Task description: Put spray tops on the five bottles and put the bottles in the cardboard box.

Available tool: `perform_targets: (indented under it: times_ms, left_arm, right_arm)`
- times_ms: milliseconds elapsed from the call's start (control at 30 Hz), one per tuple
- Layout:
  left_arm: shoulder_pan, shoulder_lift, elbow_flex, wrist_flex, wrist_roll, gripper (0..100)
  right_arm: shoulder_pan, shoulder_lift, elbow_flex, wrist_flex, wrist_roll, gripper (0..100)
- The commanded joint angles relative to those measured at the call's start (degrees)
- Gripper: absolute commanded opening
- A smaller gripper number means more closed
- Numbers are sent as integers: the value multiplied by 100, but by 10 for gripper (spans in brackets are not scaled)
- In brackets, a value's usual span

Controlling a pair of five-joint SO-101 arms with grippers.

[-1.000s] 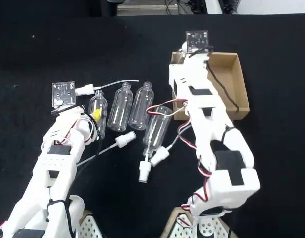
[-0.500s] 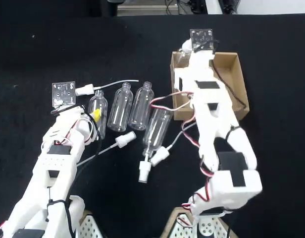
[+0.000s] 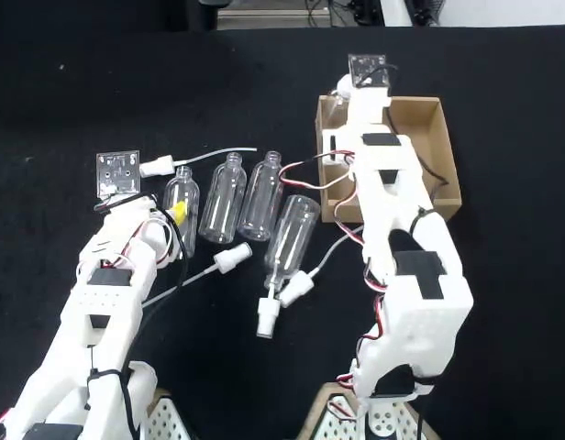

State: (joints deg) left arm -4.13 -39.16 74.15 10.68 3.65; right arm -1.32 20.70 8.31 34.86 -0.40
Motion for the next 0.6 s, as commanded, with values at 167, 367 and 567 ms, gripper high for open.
perform_targets:
  times_ms: [167, 367, 567]
  left_arm:
    - [-22, -26, -48, -123, 0, 202]
    - [-22, -26, -48, -123, 0, 202]
    - [-22, -26, -48, -123, 0, 202]
  right_arm:
    - [62, 75, -338, -369, 44, 11]
    - [88, 365, -356, -765, 62, 11]
    - [79, 365, -356, -756, 62, 11]
